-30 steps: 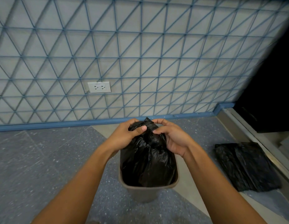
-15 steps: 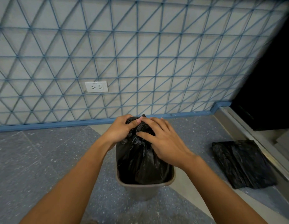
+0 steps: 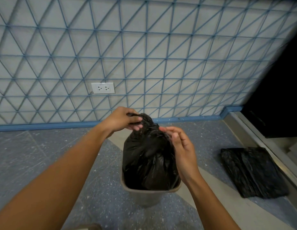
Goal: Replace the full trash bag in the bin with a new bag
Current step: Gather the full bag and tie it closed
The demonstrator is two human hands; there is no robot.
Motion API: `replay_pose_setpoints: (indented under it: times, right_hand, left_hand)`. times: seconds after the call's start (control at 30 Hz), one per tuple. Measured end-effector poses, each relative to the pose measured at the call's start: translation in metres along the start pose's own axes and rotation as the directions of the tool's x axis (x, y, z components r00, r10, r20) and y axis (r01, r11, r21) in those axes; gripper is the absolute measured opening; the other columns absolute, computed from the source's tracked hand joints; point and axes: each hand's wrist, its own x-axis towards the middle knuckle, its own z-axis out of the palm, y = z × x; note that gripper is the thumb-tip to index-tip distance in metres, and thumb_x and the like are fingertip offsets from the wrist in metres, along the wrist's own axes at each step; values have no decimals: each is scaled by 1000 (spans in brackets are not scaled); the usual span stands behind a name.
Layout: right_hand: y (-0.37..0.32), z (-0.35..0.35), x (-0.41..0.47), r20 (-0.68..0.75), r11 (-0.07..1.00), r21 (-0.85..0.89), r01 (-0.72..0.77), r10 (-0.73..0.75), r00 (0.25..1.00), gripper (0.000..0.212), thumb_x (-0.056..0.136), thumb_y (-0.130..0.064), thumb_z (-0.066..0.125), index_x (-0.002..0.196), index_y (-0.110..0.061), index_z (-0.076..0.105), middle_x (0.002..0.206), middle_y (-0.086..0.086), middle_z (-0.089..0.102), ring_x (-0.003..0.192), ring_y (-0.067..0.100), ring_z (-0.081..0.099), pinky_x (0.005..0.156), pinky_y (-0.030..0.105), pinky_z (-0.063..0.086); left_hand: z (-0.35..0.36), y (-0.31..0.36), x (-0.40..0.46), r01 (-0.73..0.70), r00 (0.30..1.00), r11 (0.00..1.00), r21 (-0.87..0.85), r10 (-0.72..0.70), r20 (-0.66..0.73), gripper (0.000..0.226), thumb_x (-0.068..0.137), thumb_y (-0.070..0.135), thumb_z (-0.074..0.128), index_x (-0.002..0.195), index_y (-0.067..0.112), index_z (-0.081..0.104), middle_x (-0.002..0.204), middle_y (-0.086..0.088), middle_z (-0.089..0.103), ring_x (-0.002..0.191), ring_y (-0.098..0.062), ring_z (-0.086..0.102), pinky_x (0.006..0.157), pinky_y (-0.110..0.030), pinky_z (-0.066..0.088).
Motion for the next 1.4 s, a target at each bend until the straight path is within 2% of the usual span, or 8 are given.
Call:
replay_pose_setpoints:
  times: [0.1, 0.23, 0.4, 0.6, 0.77, 0.97, 1.2, 1.4]
  right_hand:
    - [9, -13, -15, 110, 960, -279, 35, -4, 994, 70, 75, -53, 67, 136, -41, 36, 140, -35, 38, 130, -14, 34, 100, 4, 31]
    - [35, -5, -17, 348, 536, -793, 290, 9, 937, 105, 71, -41, 74, 143, -49, -2, 158, -17, -10, 146, 10, -9, 119, 38, 6]
    - [36, 6, -3, 444, 291, -802, 521, -293, 847, 37, 83, -20, 51, 118, -25, 60, 151, 10, 35, 141, 30, 27, 112, 53, 27]
    - [24, 31, -8, 391, 406, -667, 624, -522, 758, 40, 99, -25, 39, 84, -2, 68, 118, 13, 67, 127, 23, 48, 111, 40, 32]
    - [21, 42, -22, 388, 516, -554, 653, -534, 751, 46, 100, -22, 36, 69, 3, 59, 62, 13, 57, 61, 27, 58, 86, 38, 52]
    - [22, 47, -48, 293, 617, -575, 537, -457, 840, 37, 101, -25, 34, 69, -8, 45, 57, 10, 46, 56, 21, 40, 53, 29, 32]
    - [32, 32, -82, 275, 663, -556, 501, -421, 864, 46, 101, -24, 31, 62, -4, 44, 59, 11, 39, 57, 21, 38, 55, 26, 28]
    - [29, 27, -88, 265, 690, -543, 478, -400, 877, 47, 101, -24, 33, 62, -2, 47, 60, 12, 42, 58, 21, 41, 54, 26, 30]
  left_hand:
    - [21, -17, -7, -88, 982, 943, -322, 29, -185, 7, 87, 13, 61, 90, 16, 66, 81, 4, 72, 80, -9, 66, 74, -20, 52]
    - [51, -40, -15, -79, 984, 808, -583, -29, -174, 12, 89, 18, 56, 96, 16, 65, 84, 5, 74, 78, -4, 70, 66, -14, 53]
    - [68, -35, -11, -101, 980, 858, -504, 0, -197, 26, 89, 16, 57, 109, 0, 65, 96, -7, 73, 89, -13, 69, 84, -25, 55]
    - [72, -1, 4, -82, 996, 789, -609, 37, -86, 21, 96, 7, 42, 84, 3, 58, 61, -4, 72, 58, -14, 70, 56, -24, 56]
    - [68, 0, 15, 127, 989, 835, -536, -146, 6, 30, 99, 8, 38, 75, 1, 53, 47, -4, 63, 40, -13, 60, 39, -20, 49]
    - [75, -8, 35, 79, 895, 945, -318, -208, -395, 32, 94, 1, 37, 66, 8, 51, 45, -3, 51, 24, -7, 42, 29, -13, 32]
    - [69, -28, 52, 41, 676, 987, -155, -141, -724, 26, 92, 0, 36, 85, 6, 60, 85, -21, 65, 71, -38, 65, 66, -42, 58]
    - [67, -29, 54, 39, 629, 985, -167, -154, -762, 28, 94, 3, 34, 94, -2, 62, 90, -28, 65, 78, -42, 66, 71, -47, 56]
